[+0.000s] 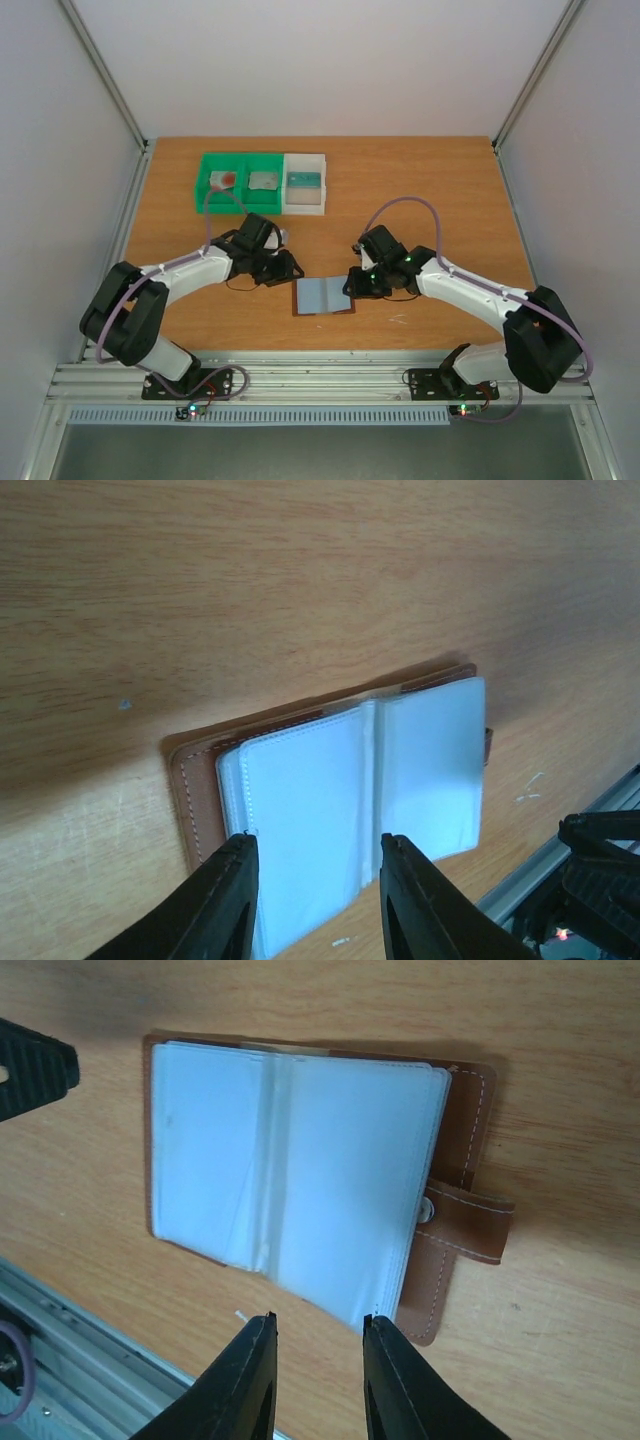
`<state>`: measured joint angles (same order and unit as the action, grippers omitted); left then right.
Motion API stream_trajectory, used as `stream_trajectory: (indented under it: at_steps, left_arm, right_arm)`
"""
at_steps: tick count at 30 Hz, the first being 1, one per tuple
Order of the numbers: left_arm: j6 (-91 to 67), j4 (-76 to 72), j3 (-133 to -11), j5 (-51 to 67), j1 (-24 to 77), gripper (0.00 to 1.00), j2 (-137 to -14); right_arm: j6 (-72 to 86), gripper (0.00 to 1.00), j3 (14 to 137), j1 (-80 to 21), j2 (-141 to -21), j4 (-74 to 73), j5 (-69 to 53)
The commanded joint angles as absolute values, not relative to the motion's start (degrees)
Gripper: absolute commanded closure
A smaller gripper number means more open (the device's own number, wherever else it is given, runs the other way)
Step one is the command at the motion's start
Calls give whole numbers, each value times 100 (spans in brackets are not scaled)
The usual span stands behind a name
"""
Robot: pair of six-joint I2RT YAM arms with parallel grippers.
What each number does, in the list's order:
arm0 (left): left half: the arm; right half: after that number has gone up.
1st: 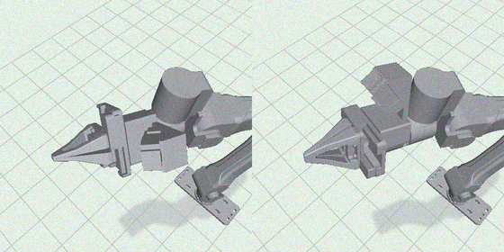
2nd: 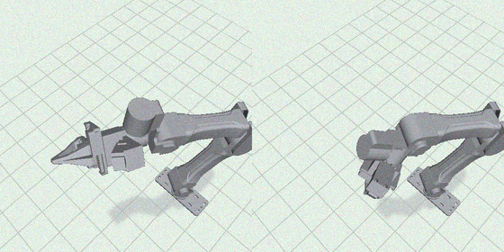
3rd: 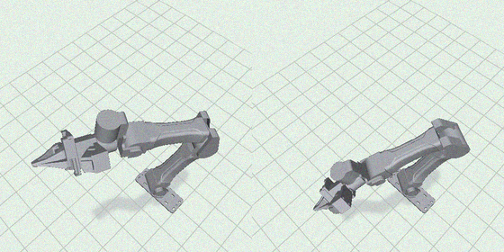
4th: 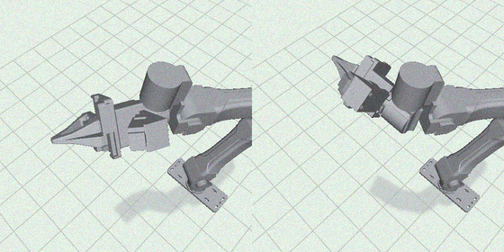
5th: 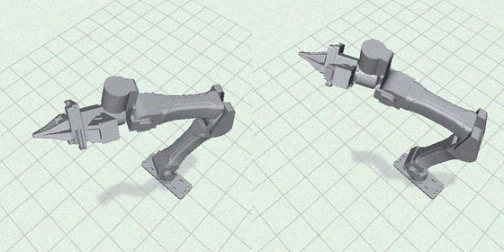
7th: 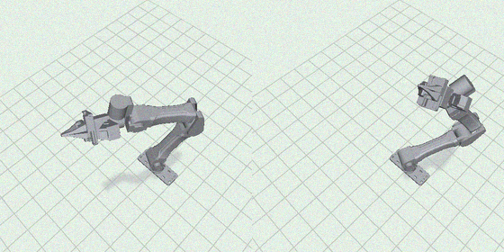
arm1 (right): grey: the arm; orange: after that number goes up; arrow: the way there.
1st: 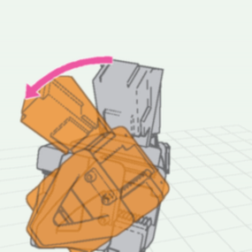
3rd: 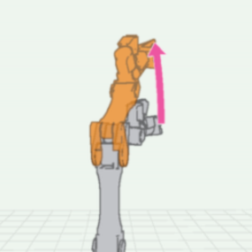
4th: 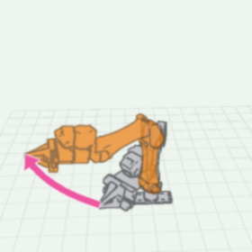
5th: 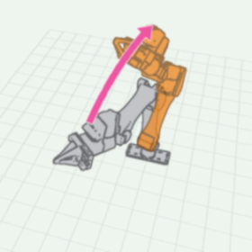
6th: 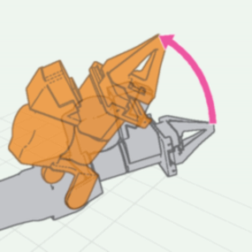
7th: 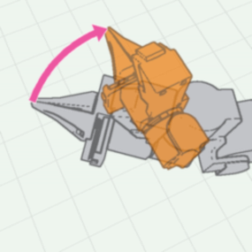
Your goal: Take the credit cards out of the card holder
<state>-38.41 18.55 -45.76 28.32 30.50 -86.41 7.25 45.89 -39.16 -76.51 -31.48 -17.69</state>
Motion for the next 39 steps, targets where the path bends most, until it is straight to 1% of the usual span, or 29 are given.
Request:
stream_trajectory:
  at_steps: [1,11,15,20,23,31,39]
  left_arm:
    - [-3993,1257,-4362,2911,3085,66,-8833]
    - [-4140,825,-4119,2988,3119,68,-9189]
    - [-4203,629,-4030,2996,3134,71,-9302]
    - [-4321,371,-4017,3079,3223,73,-9438]
    - [-4367,265,-4034,3115,3298,77,-9524]
    - [-4763,-446,-3971,3403,3415,99,-9583]
    - [-5362,-1512,-3719,3717,3445,100,-9476]
  right_arm:
    - [680,76,4517,-3911,-7997,-2895,-1728]
    - [611,81,4465,-3911,-8485,-2833,-1659]
    - [615,86,4416,-3909,-8550,-2792,-1650]
    - [664,88,4316,-3905,-8599,-2692,-1643]
    - [699,88,4259,-3911,-8659,-2600,-1635]
    - [721,91,4168,-3911,-8763,-2472,-1687]
    - [720,92,4103,-3909,-8839,-2368,-1717]
